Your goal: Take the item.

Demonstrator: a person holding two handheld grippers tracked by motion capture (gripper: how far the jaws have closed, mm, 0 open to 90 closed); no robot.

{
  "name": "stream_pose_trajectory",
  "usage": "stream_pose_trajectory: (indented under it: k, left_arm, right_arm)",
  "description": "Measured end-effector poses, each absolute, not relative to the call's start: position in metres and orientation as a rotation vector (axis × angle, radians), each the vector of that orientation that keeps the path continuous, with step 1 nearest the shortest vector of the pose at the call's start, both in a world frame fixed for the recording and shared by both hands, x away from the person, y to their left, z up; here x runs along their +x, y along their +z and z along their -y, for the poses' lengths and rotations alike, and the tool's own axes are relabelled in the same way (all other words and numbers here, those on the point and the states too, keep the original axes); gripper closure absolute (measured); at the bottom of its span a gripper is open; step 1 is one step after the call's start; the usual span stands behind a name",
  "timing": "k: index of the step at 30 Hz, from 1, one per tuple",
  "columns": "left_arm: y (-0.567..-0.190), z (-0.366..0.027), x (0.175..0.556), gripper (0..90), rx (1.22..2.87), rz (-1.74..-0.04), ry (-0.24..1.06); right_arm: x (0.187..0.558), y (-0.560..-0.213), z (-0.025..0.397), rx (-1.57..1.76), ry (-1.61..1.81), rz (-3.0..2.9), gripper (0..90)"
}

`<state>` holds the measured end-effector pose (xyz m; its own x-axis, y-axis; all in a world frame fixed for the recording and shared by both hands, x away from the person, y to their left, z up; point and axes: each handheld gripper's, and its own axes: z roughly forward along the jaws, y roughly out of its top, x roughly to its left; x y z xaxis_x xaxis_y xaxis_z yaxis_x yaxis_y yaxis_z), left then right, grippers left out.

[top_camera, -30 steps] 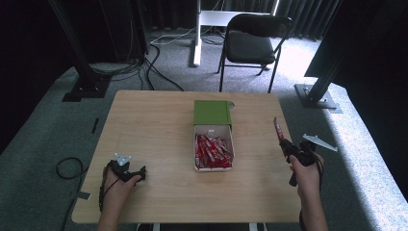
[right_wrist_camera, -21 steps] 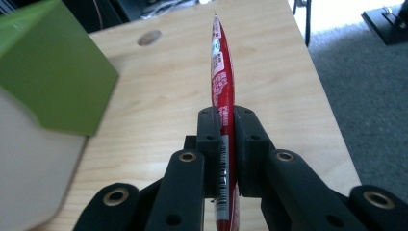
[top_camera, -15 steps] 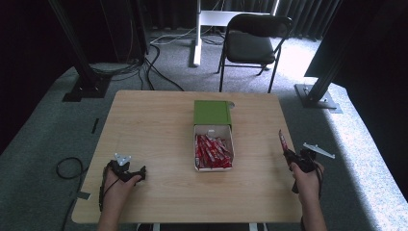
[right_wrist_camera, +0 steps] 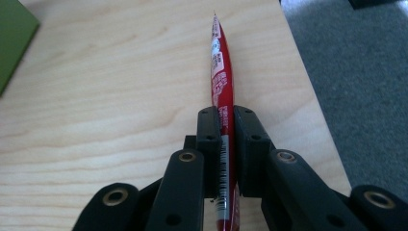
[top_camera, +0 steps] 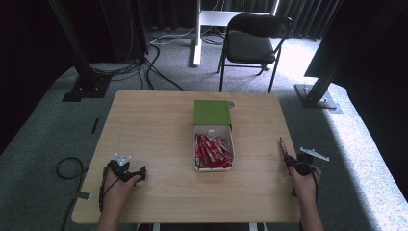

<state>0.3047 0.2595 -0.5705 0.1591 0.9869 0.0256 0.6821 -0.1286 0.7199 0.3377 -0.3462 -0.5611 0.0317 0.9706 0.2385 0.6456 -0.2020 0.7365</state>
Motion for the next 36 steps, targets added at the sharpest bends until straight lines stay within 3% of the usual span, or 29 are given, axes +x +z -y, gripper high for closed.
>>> stream_pose_trajectory:
  k: [9,15,20,30,36]
  left_arm:
    - [-0.57,-0.259,0.305,10.3,1.877,-1.581,0.701]
    - [-0.57,-0.26,0.305,10.3,1.879,-1.581,0.701]
    - [-0.57,-0.259,0.305,10.3,1.877,-1.581,0.701]
    - [-0.57,-0.259,0.305,10.3,1.877,-1.581,0.701]
    - [-0.57,-0.26,0.305,10.3,1.88,-1.581,0.701]
  right_arm:
    - [0.337,-0.562,0.345,1.885,1.024,-1.665,78.6]
    - [0.337,-0.563,0.344,1.859,1.05,-1.716,71.2]
    - [0.337,-0.562,0.341,1.814,1.05,-1.764,56.2]
    - [0.336,-0.558,0.337,1.745,1.091,-1.799,35.1]
    - [0.337,-0.556,0.333,1.73,1.103,-1.818,27.8]
